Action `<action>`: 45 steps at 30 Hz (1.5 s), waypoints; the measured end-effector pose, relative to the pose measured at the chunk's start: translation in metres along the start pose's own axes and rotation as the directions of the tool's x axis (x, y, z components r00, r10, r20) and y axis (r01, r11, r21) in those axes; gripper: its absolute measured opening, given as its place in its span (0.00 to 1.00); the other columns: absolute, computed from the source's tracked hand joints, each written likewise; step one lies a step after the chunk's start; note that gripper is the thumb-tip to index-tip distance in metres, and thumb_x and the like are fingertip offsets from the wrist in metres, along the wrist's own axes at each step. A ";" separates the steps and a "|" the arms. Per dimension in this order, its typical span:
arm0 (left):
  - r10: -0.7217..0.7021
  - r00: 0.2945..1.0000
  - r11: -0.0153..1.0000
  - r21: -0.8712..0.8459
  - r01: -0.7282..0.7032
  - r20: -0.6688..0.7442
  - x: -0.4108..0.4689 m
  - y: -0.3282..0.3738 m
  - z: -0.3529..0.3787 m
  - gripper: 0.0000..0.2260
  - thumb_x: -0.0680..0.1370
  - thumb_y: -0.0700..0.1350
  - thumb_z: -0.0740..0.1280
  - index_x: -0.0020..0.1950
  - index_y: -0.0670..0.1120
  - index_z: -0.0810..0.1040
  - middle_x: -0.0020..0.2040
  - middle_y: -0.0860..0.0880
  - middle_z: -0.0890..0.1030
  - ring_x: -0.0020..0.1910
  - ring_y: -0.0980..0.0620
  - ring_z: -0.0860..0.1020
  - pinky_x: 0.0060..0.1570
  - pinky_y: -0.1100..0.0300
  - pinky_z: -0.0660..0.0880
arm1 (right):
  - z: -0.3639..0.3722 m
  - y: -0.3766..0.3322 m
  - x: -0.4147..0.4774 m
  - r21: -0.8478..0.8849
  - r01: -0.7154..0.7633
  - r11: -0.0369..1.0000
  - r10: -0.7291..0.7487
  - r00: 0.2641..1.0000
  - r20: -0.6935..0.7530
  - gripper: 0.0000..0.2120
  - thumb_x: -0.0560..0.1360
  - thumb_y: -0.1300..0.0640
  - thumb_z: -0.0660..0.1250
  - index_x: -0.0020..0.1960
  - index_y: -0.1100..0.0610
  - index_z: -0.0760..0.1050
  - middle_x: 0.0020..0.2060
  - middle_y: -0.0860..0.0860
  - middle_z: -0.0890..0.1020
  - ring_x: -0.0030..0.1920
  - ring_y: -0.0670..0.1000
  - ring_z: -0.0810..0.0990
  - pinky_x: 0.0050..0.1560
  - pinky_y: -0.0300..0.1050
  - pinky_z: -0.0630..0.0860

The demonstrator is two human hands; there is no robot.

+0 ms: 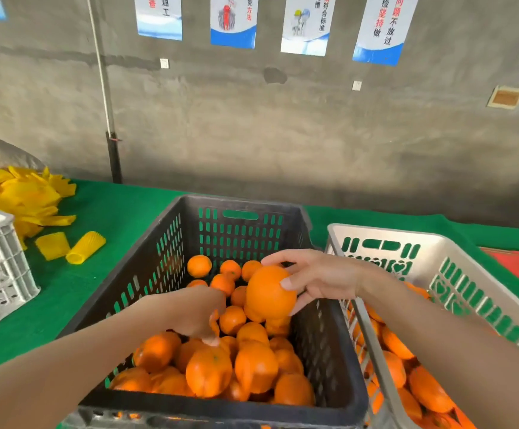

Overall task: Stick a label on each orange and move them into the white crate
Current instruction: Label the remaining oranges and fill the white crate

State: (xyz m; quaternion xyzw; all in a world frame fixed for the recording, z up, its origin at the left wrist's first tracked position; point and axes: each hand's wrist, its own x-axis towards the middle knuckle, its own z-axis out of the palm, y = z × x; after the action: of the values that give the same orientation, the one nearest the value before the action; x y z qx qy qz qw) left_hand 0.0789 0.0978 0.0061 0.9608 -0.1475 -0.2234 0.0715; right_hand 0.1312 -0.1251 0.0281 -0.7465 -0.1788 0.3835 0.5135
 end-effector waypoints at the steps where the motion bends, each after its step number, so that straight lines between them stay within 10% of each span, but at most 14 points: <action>1: 0.032 0.993 0.998 -0.046 -0.038 -0.113 -0.001 0.001 -0.001 0.19 0.77 0.48 0.68 0.67 0.47 0.71 0.60 0.49 0.77 0.58 0.51 0.76 0.54 0.63 0.72 | 0.002 0.000 -0.014 0.034 0.034 0.999 -0.035 0.999 0.005 0.28 0.69 0.61 0.70 0.66 0.50 0.68 0.67 0.58 0.68 0.62 0.62 0.74 0.53 0.54 0.79; 4: 0.031 0.911 0.874 -0.432 -0.225 -0.411 -0.008 0.013 0.000 0.10 0.76 0.38 0.68 0.56 0.46 0.77 0.48 0.49 0.81 0.45 0.55 0.80 0.46 0.64 0.77 | 0.010 0.006 -0.052 0.040 0.147 0.988 -0.146 0.989 -0.017 0.33 0.63 0.62 0.73 0.66 0.51 0.68 0.65 0.58 0.73 0.61 0.57 0.76 0.57 0.53 0.77; 6: 0.008 0.895 0.592 -0.720 -0.363 -0.446 -0.023 0.032 0.006 0.10 0.76 0.30 0.65 0.54 0.41 0.77 0.45 0.42 0.81 0.42 0.52 0.82 0.39 0.61 0.79 | 0.017 0.010 -0.072 0.033 0.209 0.977 -0.208 0.978 -0.026 0.38 0.58 0.60 0.79 0.65 0.51 0.69 0.61 0.55 0.77 0.59 0.55 0.77 0.55 0.50 0.78; 11: 0.079 0.935 0.266 -0.896 -0.355 -0.347 -0.066 0.097 0.035 0.20 0.72 0.49 0.68 0.63 0.45 0.75 0.57 0.43 0.82 0.54 0.47 0.82 0.50 0.52 0.81 | 0.032 0.028 -0.118 0.061 0.325 0.944 -0.322 0.945 -0.063 0.29 0.61 0.65 0.73 0.61 0.55 0.71 0.55 0.53 0.79 0.53 0.53 0.79 0.51 0.47 0.77; 15: 0.174 0.911 0.309 -0.858 -0.412 -0.374 -0.093 0.159 0.059 0.29 0.66 0.48 0.73 0.67 0.49 0.72 0.61 0.48 0.79 0.57 0.50 0.80 0.54 0.51 0.79 | 0.040 0.051 -0.157 0.080 0.369 0.926 -0.357 0.924 -0.135 0.22 0.66 0.63 0.68 0.60 0.55 0.73 0.54 0.53 0.77 0.51 0.51 0.79 0.48 0.46 0.77; 22: -0.230 0.857 0.340 -0.864 -0.372 -0.460 -0.101 0.213 0.111 0.35 0.49 0.60 0.74 0.55 0.59 0.70 0.55 0.56 0.75 0.51 0.55 0.77 0.44 0.59 0.75 | 0.067 0.148 -0.205 0.186 0.383 0.905 -0.278 0.862 -0.425 0.15 0.71 0.53 0.69 0.56 0.57 0.76 0.49 0.57 0.82 0.46 0.54 0.84 0.44 0.44 0.80; 25: -0.261 0.879 0.321 -0.894 -0.311 -0.399 -0.102 0.221 0.138 0.34 0.51 0.59 0.75 0.55 0.61 0.69 0.55 0.56 0.76 0.49 0.56 0.78 0.39 0.65 0.72 | 0.096 0.211 -0.202 -0.151 0.106 0.983 -0.149 0.938 -0.314 0.02 0.76 0.63 0.67 0.47 0.59 0.79 0.41 0.54 0.82 0.39 0.47 0.82 0.39 0.38 0.77; 29: -0.294 0.902 0.294 -0.928 -0.229 -0.316 -0.099 0.224 0.170 0.37 0.54 0.55 0.77 0.62 0.57 0.69 0.56 0.51 0.77 0.50 0.50 0.79 0.42 0.60 0.77 | 0.122 0.269 -0.184 -0.651 -0.160 0.742 0.042 0.980 -0.193 0.14 0.75 0.61 0.61 0.53 0.71 0.74 0.53 0.66 0.77 0.53 0.60 0.77 0.55 0.50 0.74; 35: -0.340 0.926 0.115 -0.985 -0.132 -0.164 -0.097 0.219 0.202 0.43 0.53 0.52 0.81 0.65 0.48 0.69 0.58 0.46 0.77 0.54 0.45 0.79 0.56 0.50 0.78 | 0.126 0.303 -0.169 -0.840 -0.262 0.475 0.182 0.963 -0.197 0.31 0.67 0.44 0.72 0.62 0.58 0.67 0.59 0.56 0.70 0.61 0.57 0.68 0.61 0.52 0.67; 41: -0.315 0.948 -0.107 -0.990 -0.090 -0.052 -0.091 0.212 0.231 0.32 0.59 0.48 0.74 0.61 0.44 0.69 0.56 0.44 0.78 0.53 0.47 0.78 0.45 0.59 0.76 | 0.111 0.313 -0.169 -0.673 -0.288 0.681 0.072 0.941 -0.330 0.15 0.69 0.54 0.72 0.52 0.59 0.75 0.51 0.53 0.76 0.51 0.53 0.75 0.51 0.46 0.72; 45: -0.246 0.969 -0.194 -0.980 -0.034 0.015 -0.082 0.206 0.253 0.39 0.61 0.50 0.79 0.67 0.40 0.68 0.59 0.44 0.78 0.58 0.45 0.76 0.55 0.54 0.73 | 0.105 0.316 -0.174 -0.569 -0.222 0.792 -0.034 0.914 -0.403 0.03 0.76 0.61 0.66 0.49 0.58 0.77 0.46 0.49 0.79 0.47 0.49 0.77 0.50 0.41 0.73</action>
State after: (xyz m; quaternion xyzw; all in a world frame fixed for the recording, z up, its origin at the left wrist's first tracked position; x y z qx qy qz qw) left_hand -0.1569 -0.0895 -0.1436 0.5817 0.1665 -0.1720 0.7774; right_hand -0.0994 -0.3034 -0.2089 -0.9401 -0.1466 0.1742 0.2537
